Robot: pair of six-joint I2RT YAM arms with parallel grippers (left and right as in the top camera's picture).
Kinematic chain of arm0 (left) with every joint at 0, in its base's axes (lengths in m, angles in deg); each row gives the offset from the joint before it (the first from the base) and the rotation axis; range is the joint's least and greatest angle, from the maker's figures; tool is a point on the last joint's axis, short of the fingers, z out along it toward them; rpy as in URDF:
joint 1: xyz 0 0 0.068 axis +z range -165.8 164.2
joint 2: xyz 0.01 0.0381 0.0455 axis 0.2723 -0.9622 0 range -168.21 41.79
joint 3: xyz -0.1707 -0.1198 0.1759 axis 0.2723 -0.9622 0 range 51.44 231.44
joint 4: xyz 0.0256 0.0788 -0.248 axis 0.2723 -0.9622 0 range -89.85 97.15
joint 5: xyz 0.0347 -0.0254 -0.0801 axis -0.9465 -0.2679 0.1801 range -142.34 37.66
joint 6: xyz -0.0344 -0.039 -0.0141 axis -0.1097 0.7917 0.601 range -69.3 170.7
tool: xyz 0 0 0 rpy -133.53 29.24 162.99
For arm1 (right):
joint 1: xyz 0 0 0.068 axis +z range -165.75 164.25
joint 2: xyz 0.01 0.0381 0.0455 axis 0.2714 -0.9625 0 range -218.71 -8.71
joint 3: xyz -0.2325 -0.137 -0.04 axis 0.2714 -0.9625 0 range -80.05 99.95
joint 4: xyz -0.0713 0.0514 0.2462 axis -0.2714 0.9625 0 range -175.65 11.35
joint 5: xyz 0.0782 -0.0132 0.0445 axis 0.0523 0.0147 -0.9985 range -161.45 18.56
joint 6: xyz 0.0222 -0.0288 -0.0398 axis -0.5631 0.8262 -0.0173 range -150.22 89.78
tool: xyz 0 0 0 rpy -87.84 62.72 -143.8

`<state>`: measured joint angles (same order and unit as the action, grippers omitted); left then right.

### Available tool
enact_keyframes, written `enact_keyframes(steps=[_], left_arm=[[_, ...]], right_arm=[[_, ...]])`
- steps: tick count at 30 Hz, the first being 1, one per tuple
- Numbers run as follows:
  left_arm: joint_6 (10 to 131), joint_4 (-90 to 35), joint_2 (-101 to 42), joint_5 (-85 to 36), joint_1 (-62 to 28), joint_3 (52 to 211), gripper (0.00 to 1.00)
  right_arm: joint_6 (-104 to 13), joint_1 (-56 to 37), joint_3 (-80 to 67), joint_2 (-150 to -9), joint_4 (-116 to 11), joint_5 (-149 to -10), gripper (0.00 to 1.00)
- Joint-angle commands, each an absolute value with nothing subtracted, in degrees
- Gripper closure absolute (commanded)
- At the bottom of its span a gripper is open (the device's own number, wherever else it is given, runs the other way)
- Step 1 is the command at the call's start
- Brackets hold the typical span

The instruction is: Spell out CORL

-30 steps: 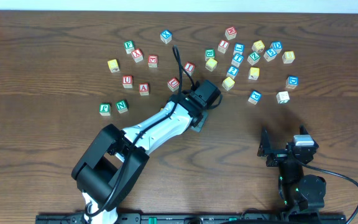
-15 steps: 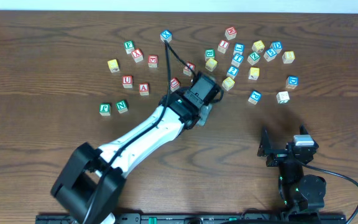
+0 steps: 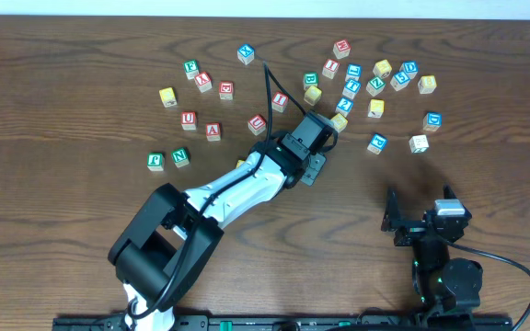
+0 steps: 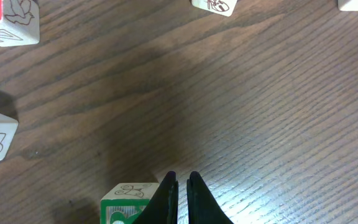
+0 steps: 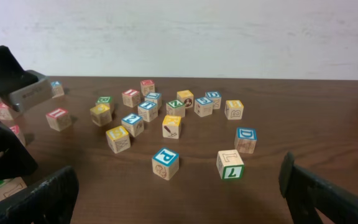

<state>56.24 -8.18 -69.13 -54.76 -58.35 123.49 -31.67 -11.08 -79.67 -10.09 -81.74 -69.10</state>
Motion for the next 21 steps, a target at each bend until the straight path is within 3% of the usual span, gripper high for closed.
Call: enact_keyframes(steps=[1,21], left_arm=[[55.22,-7.92,-69.34,-54.30,-58.37,123.45,0.93],[52.79,-6.43,-69.45,-57.73,-55.07,123.45,0.92]], right_arm=[[-31.43,-11.36,-79.73,-10.09,-81.55,-69.03,0.01],[-31.43,-11.36,-79.73,-10.09,-81.55,-69.01,0.01]])
